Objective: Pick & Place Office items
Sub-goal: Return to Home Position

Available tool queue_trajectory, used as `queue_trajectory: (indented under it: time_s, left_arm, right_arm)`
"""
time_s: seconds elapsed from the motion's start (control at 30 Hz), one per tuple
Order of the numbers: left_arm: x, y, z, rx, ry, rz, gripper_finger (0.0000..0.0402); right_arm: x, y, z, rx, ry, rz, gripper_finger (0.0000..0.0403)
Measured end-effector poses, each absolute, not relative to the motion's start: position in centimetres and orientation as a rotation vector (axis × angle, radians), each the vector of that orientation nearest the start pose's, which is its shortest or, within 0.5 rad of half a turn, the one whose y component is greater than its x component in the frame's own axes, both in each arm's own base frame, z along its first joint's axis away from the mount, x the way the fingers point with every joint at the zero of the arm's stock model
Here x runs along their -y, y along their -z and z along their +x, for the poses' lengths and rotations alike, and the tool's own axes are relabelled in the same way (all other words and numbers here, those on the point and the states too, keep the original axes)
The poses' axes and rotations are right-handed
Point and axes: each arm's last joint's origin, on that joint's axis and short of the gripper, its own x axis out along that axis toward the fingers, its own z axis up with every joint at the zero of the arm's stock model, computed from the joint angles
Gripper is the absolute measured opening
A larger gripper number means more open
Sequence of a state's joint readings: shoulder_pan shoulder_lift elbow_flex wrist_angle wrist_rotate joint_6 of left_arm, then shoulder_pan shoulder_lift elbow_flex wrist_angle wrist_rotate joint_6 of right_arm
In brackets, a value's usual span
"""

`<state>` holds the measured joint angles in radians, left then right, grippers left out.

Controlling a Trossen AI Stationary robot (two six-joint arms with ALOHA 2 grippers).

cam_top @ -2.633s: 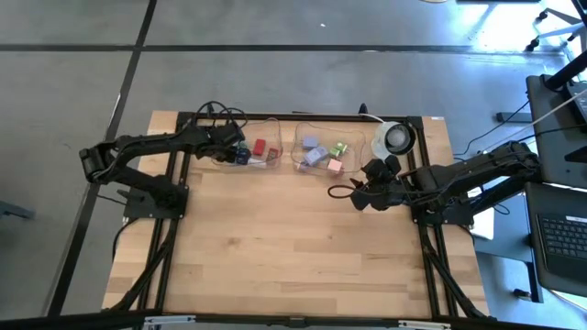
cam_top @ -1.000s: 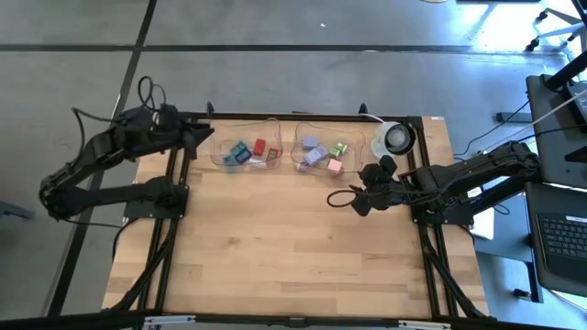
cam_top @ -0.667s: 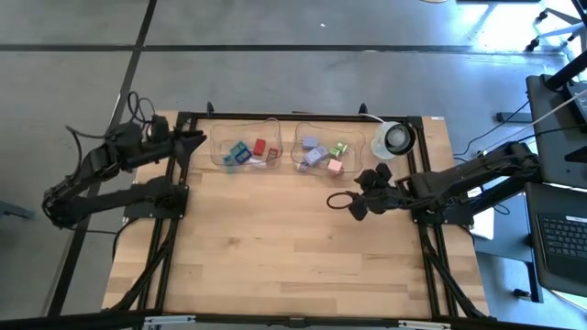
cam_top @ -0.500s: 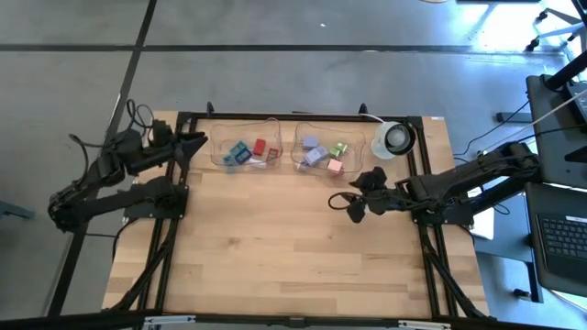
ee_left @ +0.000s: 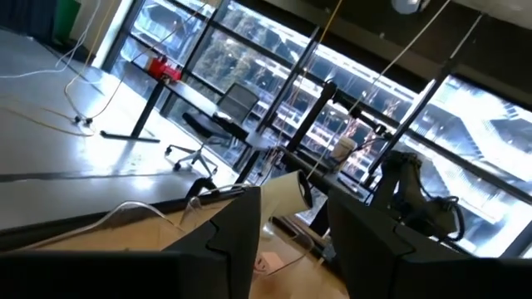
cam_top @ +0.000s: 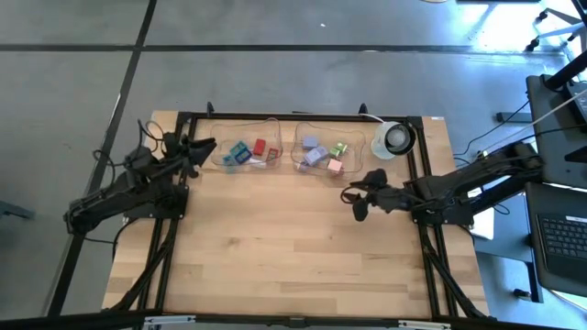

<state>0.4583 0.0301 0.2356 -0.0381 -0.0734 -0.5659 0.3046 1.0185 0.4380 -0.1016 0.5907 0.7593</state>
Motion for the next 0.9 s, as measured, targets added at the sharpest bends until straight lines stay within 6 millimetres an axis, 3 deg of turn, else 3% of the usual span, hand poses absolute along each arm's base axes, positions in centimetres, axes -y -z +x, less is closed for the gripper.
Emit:
queue_trajectory:
  time_s: [0.33, 0.9]
  left_arm:
    - [-4.0, -21.0, 7.6, 0.284, -0.471, -0.546, 0.0137]
    - [-4.3, -19.4, 7.6, 0.160, -0.605, -0.572, 0.0141]
  right_arm:
    - [-3.2, -18.7, 16.1, -0.367, 0.510, 0.425, 0.0242]
    - [-2.1, -18.0, 12.1, -0.185, 0.376, 0.395, 0.0242]
